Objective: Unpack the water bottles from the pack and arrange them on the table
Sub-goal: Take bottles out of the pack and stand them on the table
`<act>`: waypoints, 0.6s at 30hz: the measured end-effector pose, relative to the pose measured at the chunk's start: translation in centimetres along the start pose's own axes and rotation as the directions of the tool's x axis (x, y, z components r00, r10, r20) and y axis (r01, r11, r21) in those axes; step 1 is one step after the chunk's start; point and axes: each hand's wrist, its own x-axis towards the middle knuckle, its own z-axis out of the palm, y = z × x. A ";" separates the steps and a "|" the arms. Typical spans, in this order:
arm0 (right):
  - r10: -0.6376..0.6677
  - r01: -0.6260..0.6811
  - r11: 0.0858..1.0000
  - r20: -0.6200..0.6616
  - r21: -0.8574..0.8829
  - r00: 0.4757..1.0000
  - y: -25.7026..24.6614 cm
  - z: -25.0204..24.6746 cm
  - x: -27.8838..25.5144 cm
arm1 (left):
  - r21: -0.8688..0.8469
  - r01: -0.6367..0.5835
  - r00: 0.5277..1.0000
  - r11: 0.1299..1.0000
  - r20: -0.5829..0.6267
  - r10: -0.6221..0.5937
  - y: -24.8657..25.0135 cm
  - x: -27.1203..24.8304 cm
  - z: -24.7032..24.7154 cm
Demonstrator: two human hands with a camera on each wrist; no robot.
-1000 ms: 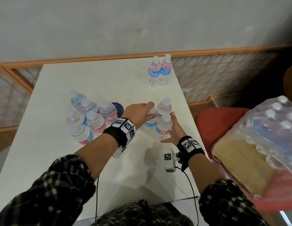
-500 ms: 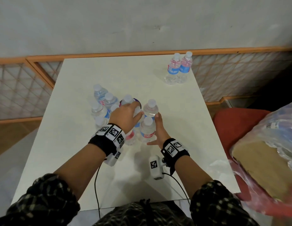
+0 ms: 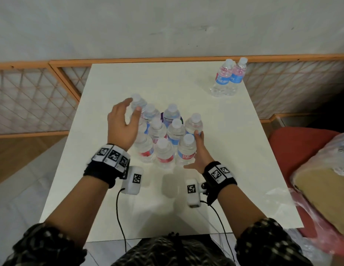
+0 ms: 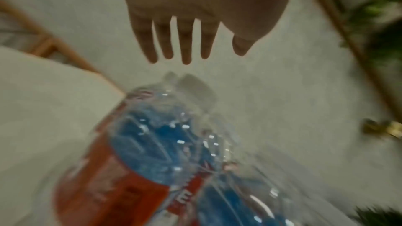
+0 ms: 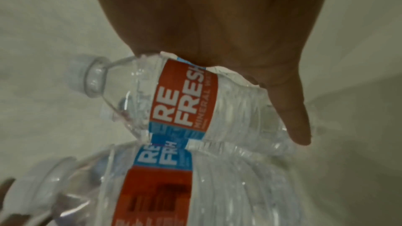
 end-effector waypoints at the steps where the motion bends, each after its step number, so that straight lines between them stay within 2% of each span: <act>1: -0.003 0.003 1.000 0.003 0.007 1.000 0.1 0.3 0.2 | -0.048 0.113 0.991 0.992 0.076 -0.110 -0.9 0.3 -0.2; 3: -0.011 0.011 1.000 0.010 -0.002 1.000 0.3 0.7 0.4 | -0.137 0.333 0.916 0.933 0.284 -0.285 -1.9 0.5 -0.2; 5: -0.009 0.009 1.000 0.012 0.009 1.000 0.3 1.4 0.2 | -0.185 0.495 0.810 0.849 0.453 -0.373 -2.3 0.7 0.1; 6: 0.000 0.000 1.000 0.004 0.023 1.000 0.3 1.7 0.0 | -0.193 0.554 0.763 0.810 0.506 -0.401 -2.4 0.9 0.1; 8: 0.021 -0.020 0.999 -0.007 0.033 1.000 0.5 2.3 0.0 | -0.196 0.609 0.712 0.769 0.563 -0.420 -2.3 1.5 0.2; 14: 0.008 -0.007 0.999 -0.026 0.038 1.000 1.2 4.4 0.3 | -0.170 0.616 0.679 0.769 0.610 -0.410 -2.9 3.3 -0.8; 18: -0.023 0.027 0.998 -0.071 0.052 0.997 1.6 6.5 0.6 | -0.136 0.582 0.695 0.802 0.596 -0.403 -2.7 3.0 -1.4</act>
